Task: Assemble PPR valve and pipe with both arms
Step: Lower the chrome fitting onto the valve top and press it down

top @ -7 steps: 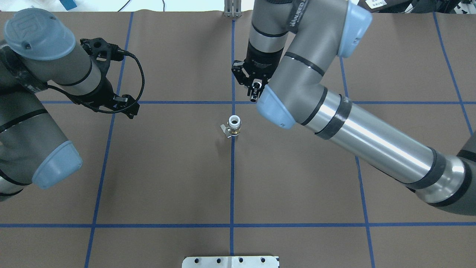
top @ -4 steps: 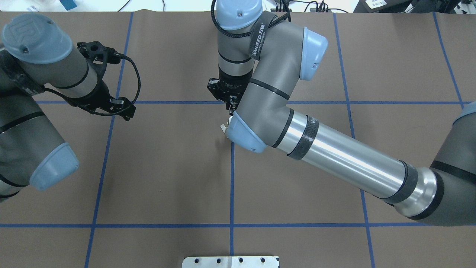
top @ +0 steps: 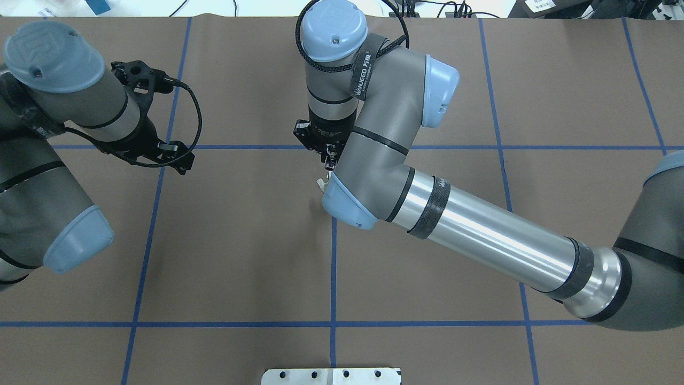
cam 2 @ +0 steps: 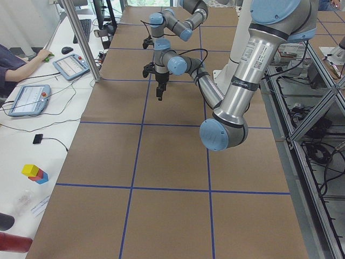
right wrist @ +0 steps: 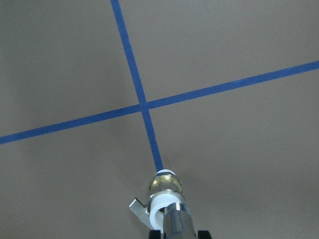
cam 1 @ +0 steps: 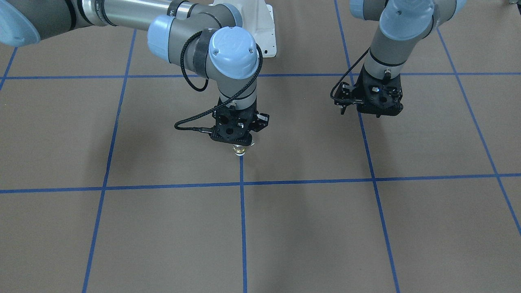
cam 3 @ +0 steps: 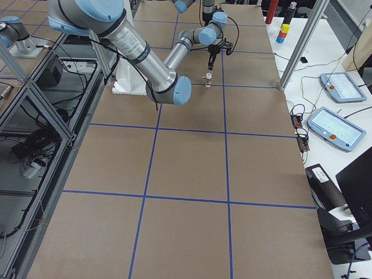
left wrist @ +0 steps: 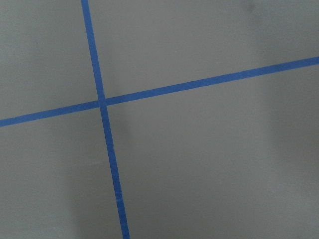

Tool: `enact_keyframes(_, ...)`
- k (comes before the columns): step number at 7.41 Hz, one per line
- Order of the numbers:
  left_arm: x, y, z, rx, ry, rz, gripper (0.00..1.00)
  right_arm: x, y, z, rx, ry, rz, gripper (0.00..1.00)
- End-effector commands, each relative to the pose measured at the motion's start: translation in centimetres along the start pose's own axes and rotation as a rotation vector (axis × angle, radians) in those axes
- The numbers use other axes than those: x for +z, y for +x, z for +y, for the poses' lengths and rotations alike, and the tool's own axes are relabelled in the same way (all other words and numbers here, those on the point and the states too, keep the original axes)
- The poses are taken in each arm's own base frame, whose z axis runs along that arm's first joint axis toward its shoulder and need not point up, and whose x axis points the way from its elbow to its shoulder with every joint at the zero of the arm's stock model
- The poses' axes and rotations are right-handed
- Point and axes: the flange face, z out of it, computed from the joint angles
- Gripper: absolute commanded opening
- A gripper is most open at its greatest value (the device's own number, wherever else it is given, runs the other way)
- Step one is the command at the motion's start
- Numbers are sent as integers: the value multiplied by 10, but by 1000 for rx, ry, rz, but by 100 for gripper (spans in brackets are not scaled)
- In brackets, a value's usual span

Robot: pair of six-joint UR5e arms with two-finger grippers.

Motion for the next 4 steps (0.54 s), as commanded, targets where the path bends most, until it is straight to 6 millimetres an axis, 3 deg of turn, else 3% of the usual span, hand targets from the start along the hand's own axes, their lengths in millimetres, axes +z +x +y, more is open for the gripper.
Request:
enact_keyframes(1,0,0,0,0,0,0,100,5,6,-1,3,-2,6,0)
enact_keyframes(4,0,0,0,0,0,0,100,8,9,-1,6,-7,9,0)
